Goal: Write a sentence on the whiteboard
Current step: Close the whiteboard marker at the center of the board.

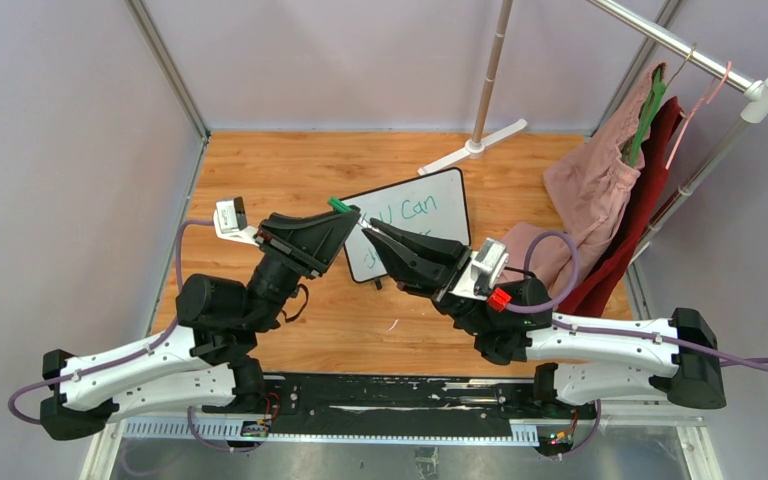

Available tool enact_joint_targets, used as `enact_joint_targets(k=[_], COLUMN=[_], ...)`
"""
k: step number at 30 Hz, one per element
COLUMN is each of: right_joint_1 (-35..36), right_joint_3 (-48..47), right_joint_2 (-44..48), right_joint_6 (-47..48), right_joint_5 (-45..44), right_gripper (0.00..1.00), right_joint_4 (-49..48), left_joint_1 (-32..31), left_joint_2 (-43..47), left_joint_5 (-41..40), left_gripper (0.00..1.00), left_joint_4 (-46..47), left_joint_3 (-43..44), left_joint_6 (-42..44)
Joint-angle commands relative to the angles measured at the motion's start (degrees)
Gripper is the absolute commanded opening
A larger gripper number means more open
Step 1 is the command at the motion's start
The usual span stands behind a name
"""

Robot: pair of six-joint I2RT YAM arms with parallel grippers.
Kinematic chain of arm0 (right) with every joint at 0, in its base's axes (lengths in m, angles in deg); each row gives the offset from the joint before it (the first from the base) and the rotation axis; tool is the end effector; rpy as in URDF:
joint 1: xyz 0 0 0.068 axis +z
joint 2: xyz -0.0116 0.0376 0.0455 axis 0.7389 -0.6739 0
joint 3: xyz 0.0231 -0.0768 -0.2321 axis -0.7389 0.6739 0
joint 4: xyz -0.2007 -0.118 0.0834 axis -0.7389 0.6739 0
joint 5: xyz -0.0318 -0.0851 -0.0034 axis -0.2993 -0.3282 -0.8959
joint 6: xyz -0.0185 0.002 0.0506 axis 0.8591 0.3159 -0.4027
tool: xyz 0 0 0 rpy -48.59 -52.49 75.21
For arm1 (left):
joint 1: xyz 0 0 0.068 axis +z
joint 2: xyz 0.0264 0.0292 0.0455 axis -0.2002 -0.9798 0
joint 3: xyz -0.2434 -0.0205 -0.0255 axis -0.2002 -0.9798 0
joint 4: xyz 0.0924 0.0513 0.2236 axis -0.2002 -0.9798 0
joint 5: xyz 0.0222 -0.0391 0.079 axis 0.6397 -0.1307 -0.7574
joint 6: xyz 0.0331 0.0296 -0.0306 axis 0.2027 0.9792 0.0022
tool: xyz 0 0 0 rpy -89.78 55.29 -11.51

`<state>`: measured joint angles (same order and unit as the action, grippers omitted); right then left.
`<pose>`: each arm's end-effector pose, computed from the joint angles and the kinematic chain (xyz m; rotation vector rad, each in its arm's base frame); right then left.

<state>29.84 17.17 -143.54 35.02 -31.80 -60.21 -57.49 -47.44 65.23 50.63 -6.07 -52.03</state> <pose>0.0515 0.2121 0.4069 -0.4101 0.5439 0.9796 0.0690 -0.1386 0.4027 -0.2404 1.0858 -1.6333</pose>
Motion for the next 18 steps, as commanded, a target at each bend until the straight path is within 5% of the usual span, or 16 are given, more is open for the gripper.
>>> enact_joint_targets(k=[1, 8, 14, 18], right_joint_1=[-0.44, -0.39, -0.39, -0.39], right_joint_3=[0.59, 0.81, 1.91, 2.25], right_joint_2=[0.75, 1.05, 2.16, 3.95], right_joint_6=[-1.43, -1.53, -2.33, -3.41], right_joint_5=[1.16, 1.18, -0.01, -0.92], right_gripper=[0.0, 0.0, 0.01, 0.32], right_joint_4=[-2.72, -2.53, -2.49, 0.62], left_joint_1=[-0.41, -0.4, -0.4, -0.4], left_joint_2=[-0.53, -1.26, -0.83, -0.19], left_joint_5=[-0.04, 0.45, -0.36, -1.36], left_gripper=[0.4, 0.33, 0.02, 0.0], left_joint_4=[1.51, 1.5, 1.41, -1.97], left_joint_3=[2.11, 2.2, 1.53, 2.08], left_joint_6=[0.73, 0.23, 0.14, 1.33])
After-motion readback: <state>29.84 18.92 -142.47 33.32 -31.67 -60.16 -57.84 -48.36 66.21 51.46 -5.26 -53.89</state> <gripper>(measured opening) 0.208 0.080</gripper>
